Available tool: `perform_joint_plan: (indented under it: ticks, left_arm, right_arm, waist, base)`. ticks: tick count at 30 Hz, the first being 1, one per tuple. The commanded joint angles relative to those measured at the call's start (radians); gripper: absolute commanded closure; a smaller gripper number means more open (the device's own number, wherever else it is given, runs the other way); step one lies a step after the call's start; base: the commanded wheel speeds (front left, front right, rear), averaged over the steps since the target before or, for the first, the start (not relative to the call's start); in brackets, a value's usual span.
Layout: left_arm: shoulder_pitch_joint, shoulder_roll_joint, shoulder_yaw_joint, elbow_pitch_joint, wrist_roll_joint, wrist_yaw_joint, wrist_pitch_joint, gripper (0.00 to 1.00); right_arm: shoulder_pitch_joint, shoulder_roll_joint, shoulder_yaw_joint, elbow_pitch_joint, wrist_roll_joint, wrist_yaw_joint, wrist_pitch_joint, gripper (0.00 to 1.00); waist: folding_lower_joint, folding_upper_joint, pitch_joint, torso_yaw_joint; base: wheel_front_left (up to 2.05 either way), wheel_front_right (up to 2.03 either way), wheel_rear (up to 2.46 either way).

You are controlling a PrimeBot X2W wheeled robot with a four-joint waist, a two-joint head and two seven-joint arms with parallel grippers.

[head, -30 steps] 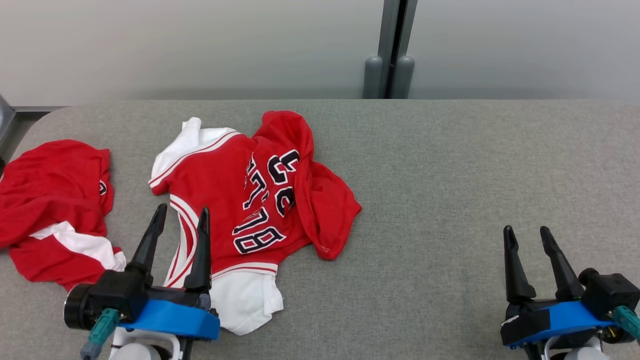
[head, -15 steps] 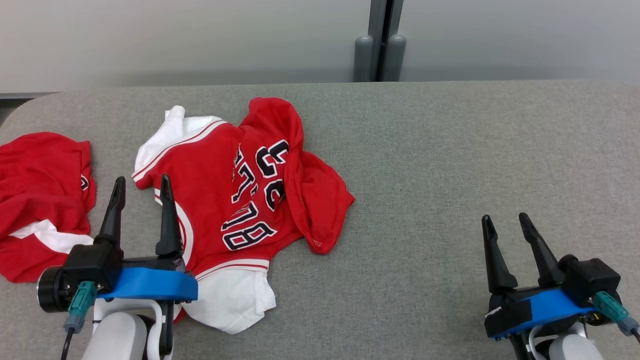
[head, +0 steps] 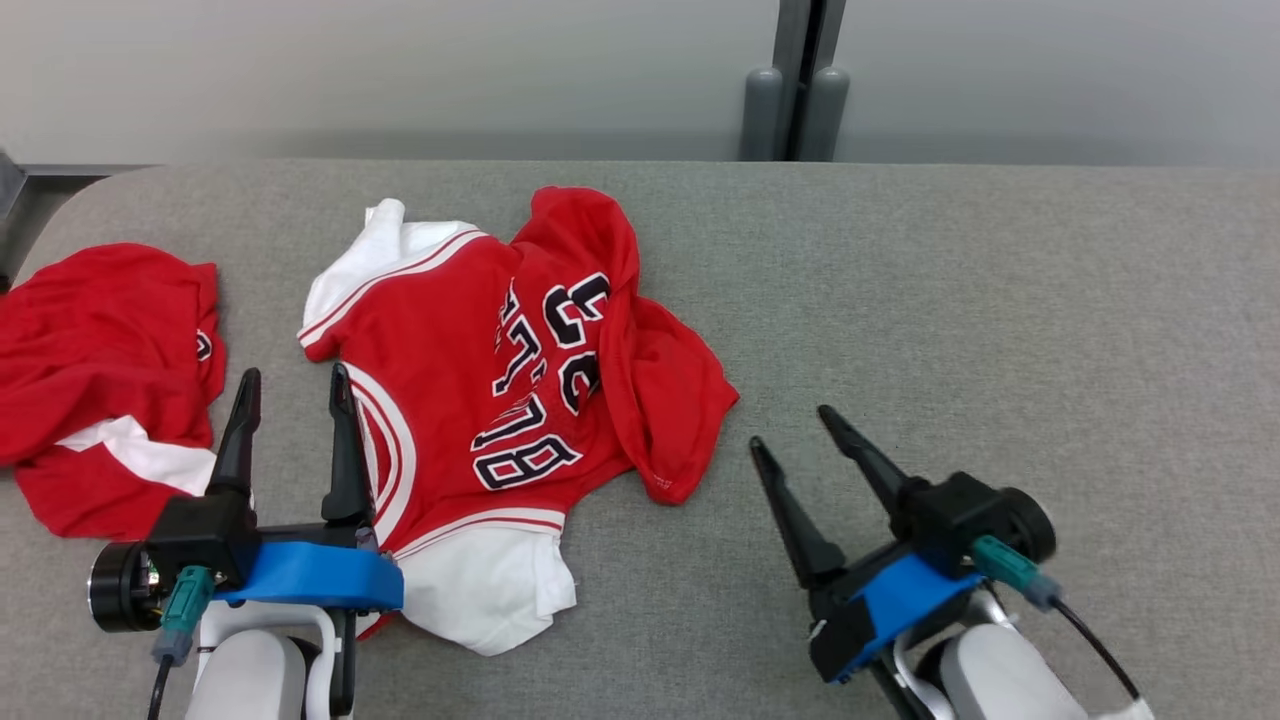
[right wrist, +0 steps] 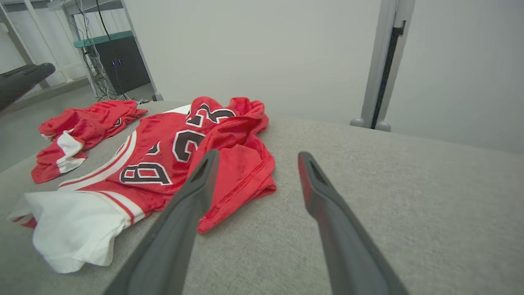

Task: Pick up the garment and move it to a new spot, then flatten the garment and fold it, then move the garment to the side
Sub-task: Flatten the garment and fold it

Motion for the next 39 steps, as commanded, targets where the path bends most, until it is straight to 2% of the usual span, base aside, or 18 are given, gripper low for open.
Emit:
perform_joint_plan:
  ticks: [1, 5, 9, 18, 19, 20, 24, 29, 34, 39]
  left_arm:
    - [-0.015, -0.006, 0.002, 0.000, 0.009, -0.008, -0.005, 0.00]
    - [-0.030, -0.027, 0.006, -0.001, 0.029, -0.027, -0.005, 0.00]
    - [-0.045, -0.046, 0.005, 0.000, 0.043, -0.042, -0.005, 0.00]
    - [-0.053, -0.072, 0.002, 0.003, 0.053, -0.059, -0.005, 0.00]
    - [-0.054, -0.073, 0.004, 0.005, 0.054, -0.060, -0.005, 0.00]
    - [-0.055, -0.075, 0.006, 0.005, 0.054, -0.062, -0.005, 0.00]
    - [-0.053, -0.078, 0.016, 0.010, 0.056, -0.066, -0.005, 0.00]
    - [-0.025, -0.081, 0.029, 0.018, 0.061, -0.067, -0.005, 0.00]
    - [0.006, -0.081, 0.046, 0.026, 0.065, -0.075, -0.005, 0.00]
    - [0.043, -0.081, 0.056, 0.031, 0.074, -0.076, -0.005, 0.00]
  right_arm:
    - [-0.031, -0.002, 0.024, 0.017, -0.009, 0.001, 0.009, 0.00]
    - [-0.112, -0.004, 0.123, 0.100, -0.021, 0.001, 0.039, 0.00]
    - [-0.190, -0.006, 0.178, 0.206, -0.025, 0.000, 0.050, 0.00]
    - [-0.300, -0.012, 0.190, 0.490, -0.060, 0.000, 0.044, 0.00]
    - [-0.310, -0.012, 0.185, 0.517, -0.061, 0.000, 0.042, 0.30]
    - [-0.319, -0.011, 0.182, 0.537, -0.061, 0.000, 0.034, 1.00]
    - [-0.351, -0.007, 0.154, 0.612, -0.060, 0.001, -0.001, 1.00]
    - [-0.365, -0.008, 0.110, 0.645, -0.028, 0.000, -0.061, 1.00]
    - [-0.305, -0.045, 0.052, 0.589, 0.030, 0.000, -0.091, 1.00]
    - [-0.203, -0.099, -0.009, 0.459, 0.082, 0.000, -0.097, 1.00]
  waist:
    - [0.0000, 0.0000, 0.011, 0.014]
    - [0.0000, 0.0000, 0.030, 0.055]
    - [0.0000, 0.0000, 0.050, 0.101]
    - [0.0000, 0.0000, 0.076, 0.185]
    - [0.0000, 0.0000, 0.078, 0.191]
    - [0.0000, 0.0000, 0.080, 0.194]
    - [0.0000, 0.0000, 0.080, 0.196]
    - [0.0000, 0.0000, 0.054, 0.161]
    - [0.0000, 0.0000, 0.009, 0.092]
    - [0.0000, 0.0000, -0.031, 0.022]
  base:
    - [0.00, 0.00, 0.00]
    - [0.00, 0.00, 0.00]
    - [0.00, 0.00, 0.00]
    - [0.00, 0.00, 0.00]
    - [0.00, 0.00, 0.00]
    - [0.00, 0.00, 0.00]
    - [0.00, 0.00, 0.00]
    - [0.00, 0.00, 0.00]
    - [0.00, 0.00, 0.00]
    - [0.00, 0.00, 0.00]
